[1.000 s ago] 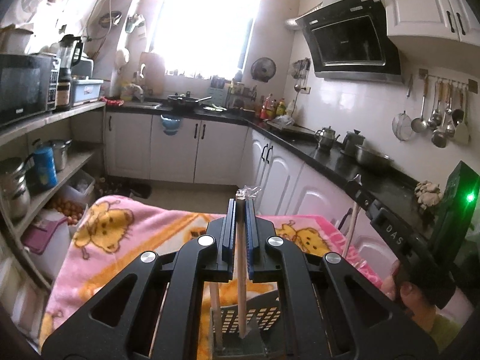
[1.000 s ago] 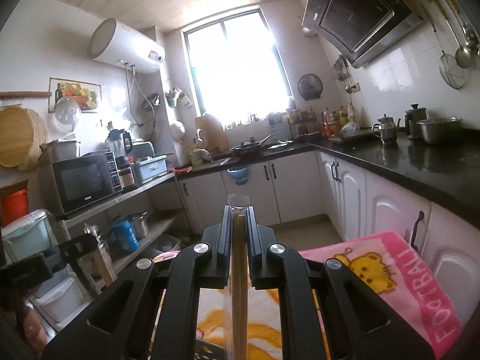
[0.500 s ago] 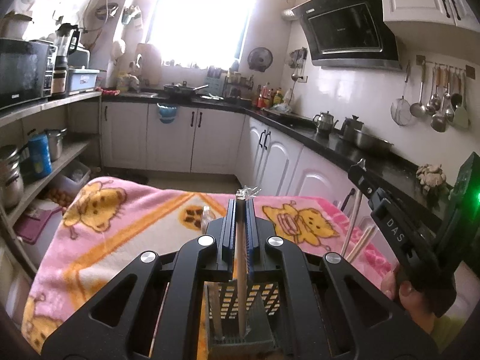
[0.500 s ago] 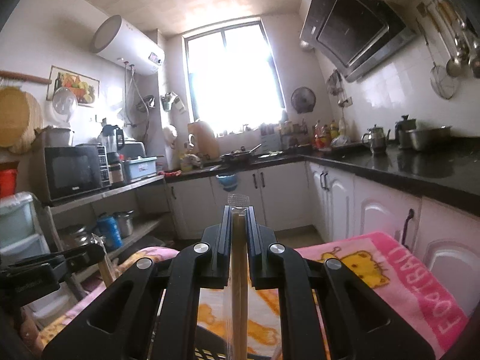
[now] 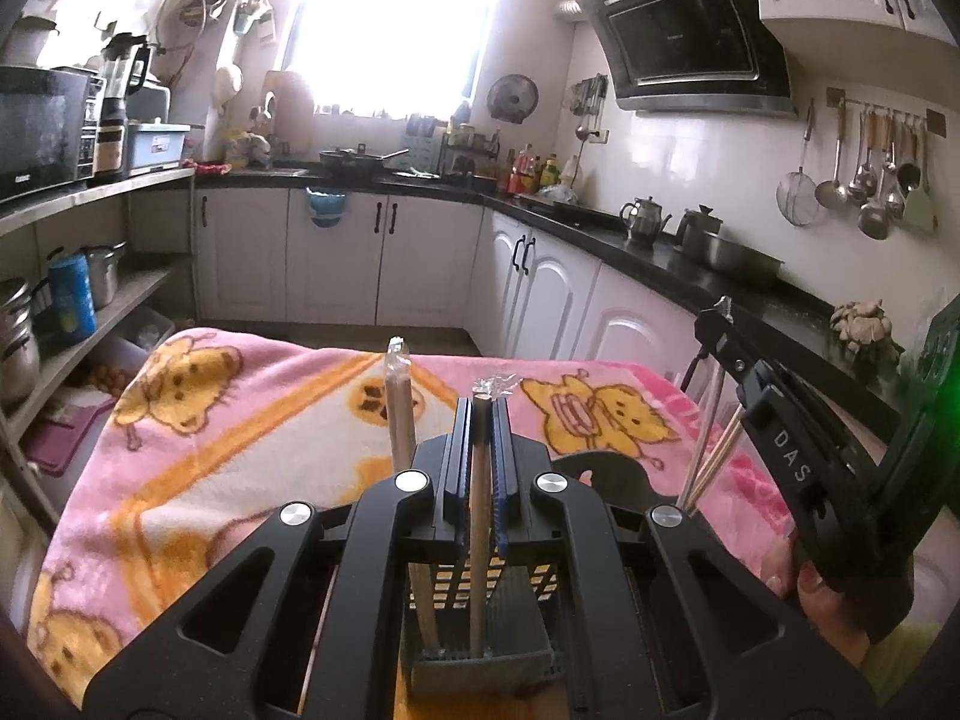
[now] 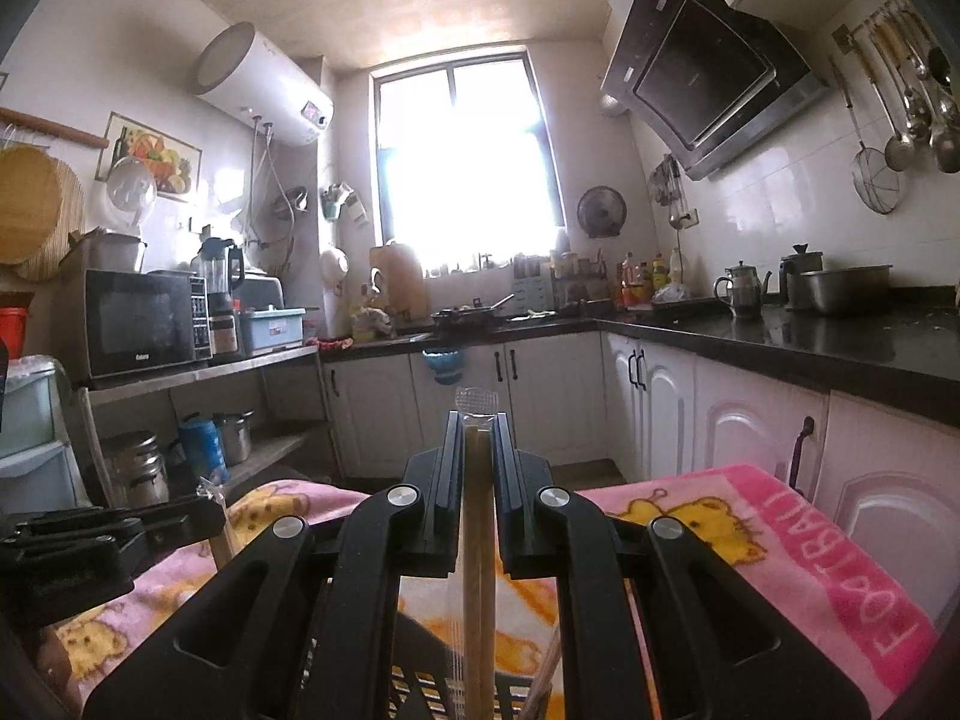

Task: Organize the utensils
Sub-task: 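Lower the chopsticks into the caddy and open both tools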

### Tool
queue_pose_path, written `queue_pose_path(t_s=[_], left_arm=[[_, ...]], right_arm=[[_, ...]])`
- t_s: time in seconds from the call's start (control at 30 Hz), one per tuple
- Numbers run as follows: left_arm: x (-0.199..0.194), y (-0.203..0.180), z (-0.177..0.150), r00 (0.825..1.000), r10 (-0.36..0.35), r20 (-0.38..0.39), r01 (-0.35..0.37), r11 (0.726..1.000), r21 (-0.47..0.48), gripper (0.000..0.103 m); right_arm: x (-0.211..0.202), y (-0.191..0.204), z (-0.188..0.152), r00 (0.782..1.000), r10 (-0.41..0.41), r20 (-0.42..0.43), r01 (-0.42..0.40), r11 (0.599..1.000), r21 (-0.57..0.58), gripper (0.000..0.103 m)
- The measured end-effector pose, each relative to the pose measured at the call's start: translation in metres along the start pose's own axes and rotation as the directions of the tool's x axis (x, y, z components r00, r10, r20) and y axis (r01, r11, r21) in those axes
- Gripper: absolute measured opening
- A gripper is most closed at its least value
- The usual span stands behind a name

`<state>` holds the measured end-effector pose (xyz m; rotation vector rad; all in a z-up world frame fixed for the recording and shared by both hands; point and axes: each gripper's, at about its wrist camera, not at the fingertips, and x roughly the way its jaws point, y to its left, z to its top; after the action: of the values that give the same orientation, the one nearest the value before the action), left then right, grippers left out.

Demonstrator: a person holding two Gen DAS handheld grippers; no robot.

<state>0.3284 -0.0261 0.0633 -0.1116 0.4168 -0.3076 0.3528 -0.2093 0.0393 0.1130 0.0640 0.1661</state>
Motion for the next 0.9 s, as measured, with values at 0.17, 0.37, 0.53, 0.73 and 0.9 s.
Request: queue_pose_path(t_s=[0.17, 0.37, 0.53, 0.73, 0.9], left_arm=[[0.002, 0.004, -0.005, 1.000, 0.000, -0.013, 0.000, 1.000, -0.020, 0.002], [0.002, 0.010, -0.007, 1.000, 0.001, -0.016, -0.002, 0.999, -0.049, 0.002], [0.002, 0.016, -0.008, 0.999, 0.012, -0.030, -0.014, 0.998, -0.064, 0.002], [0.001, 0.024, -0.013, 0.999, 0.007, -0.053, -0.012, 0.996, -0.089, 0.014], [-0.002, 0.028, -0.014, 0.998, 0.012, -0.065, -0.018, 0.995, -0.099, 0.021]], right_arm=[[-0.001, -0.003, -0.003, 0.999, 0.012, -0.029, -0.013, 1.000, -0.008, 0.010], [-0.001, -0.006, -0.008, 0.997, 0.030, -0.075, -0.030, 0.999, -0.011, 0.010], [-0.004, -0.007, -0.008, 0.993, 0.042, -0.110, -0.042, 0.999, -0.002, 0.010], [-0.008, -0.009, -0.008, 0.987, 0.055, -0.148, -0.054, 0.998, 0.015, 0.022], [-0.014, -0.007, -0.008, 0.986, 0.054, -0.156, -0.054, 0.999, 0.008, 0.030]])
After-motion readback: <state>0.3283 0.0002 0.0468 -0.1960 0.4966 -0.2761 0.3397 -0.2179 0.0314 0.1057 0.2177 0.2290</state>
